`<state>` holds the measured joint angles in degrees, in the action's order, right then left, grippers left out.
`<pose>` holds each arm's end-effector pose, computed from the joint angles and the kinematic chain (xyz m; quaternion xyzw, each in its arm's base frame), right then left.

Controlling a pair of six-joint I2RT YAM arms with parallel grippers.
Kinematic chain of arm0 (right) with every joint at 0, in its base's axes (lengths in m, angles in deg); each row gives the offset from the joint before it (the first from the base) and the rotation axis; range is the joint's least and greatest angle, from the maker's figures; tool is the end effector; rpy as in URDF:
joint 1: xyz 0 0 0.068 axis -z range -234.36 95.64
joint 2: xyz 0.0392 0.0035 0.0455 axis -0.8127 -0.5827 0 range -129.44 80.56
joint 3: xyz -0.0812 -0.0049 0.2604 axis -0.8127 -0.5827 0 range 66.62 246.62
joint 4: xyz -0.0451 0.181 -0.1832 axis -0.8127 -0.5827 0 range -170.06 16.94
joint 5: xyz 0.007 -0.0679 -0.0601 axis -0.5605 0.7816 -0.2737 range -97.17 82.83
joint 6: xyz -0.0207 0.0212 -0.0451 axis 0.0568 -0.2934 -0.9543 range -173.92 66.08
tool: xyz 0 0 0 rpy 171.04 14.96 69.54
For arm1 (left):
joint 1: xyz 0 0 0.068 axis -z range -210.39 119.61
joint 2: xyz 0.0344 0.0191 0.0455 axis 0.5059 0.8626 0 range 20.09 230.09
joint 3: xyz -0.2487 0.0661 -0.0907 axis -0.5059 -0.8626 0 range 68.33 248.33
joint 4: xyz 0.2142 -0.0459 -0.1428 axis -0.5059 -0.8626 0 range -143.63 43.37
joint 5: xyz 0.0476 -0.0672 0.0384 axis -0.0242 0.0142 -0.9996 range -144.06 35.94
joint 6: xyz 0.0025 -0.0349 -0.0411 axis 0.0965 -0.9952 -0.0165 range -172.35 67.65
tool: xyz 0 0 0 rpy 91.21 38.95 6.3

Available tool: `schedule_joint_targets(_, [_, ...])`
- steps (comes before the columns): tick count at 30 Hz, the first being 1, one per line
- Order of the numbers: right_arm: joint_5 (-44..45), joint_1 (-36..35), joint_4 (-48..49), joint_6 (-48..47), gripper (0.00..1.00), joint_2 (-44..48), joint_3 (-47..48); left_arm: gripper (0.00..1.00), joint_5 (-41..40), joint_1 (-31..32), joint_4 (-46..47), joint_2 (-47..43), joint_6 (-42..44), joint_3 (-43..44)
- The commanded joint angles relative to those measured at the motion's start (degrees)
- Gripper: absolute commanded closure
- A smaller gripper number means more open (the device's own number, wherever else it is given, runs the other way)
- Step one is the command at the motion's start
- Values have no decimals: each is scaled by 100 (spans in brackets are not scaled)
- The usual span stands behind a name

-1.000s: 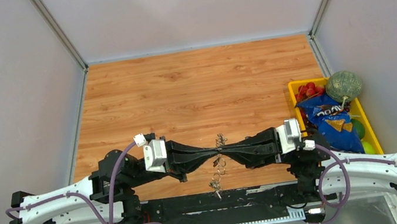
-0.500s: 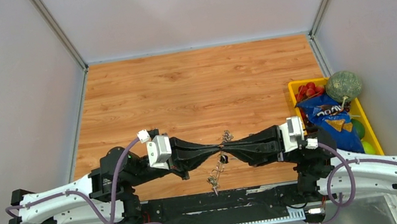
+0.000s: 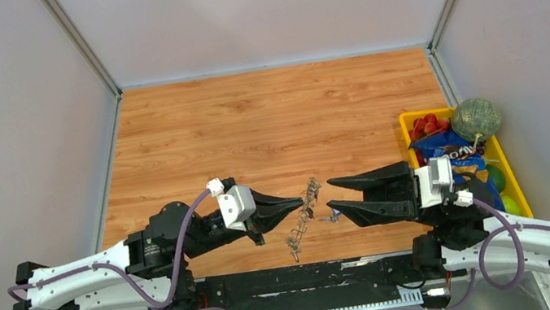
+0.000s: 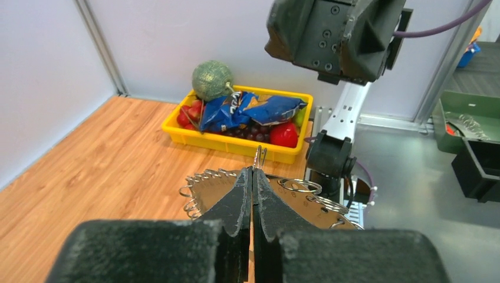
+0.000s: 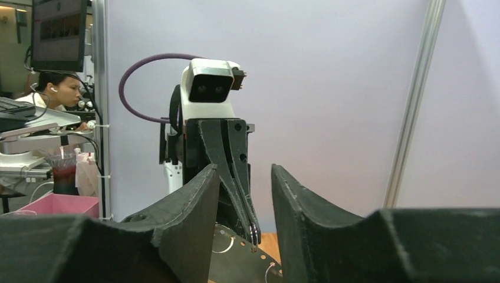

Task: Put the keys on the keyring

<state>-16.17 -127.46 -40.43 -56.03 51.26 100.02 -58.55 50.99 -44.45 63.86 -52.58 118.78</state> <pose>0.0288 0.1139 0.3854 -0.3283 0.3113 0.5460 0.7051 0.0288 -0.1715 0.4011 0.4001 0.5130 -0.4767 0.5912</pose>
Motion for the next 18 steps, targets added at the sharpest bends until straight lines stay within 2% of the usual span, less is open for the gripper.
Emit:
schedule_joint_targets(1, [578,-38,-896,-137,53,75,417,100,-164,9,165,-49,192,338])
schedule_joint_targets(3, [1219,-37,-1595,-19,46,25,733,100,-226,13,129,-72,209,349])
schedule_joint_targets(9, [2532,-38,-3499,94,37,33,1102,100,-662,9,-271,-138,367,402])
schedule_joint_targets(15, [4121,-30,-4628,1049,35,142,897,100,-1474,9,-757,-290,565,453])
schedule_joint_targets(18, [4553,-29,-5060,1616,34,72,719,100,-1731,9,-952,-414,594,531])
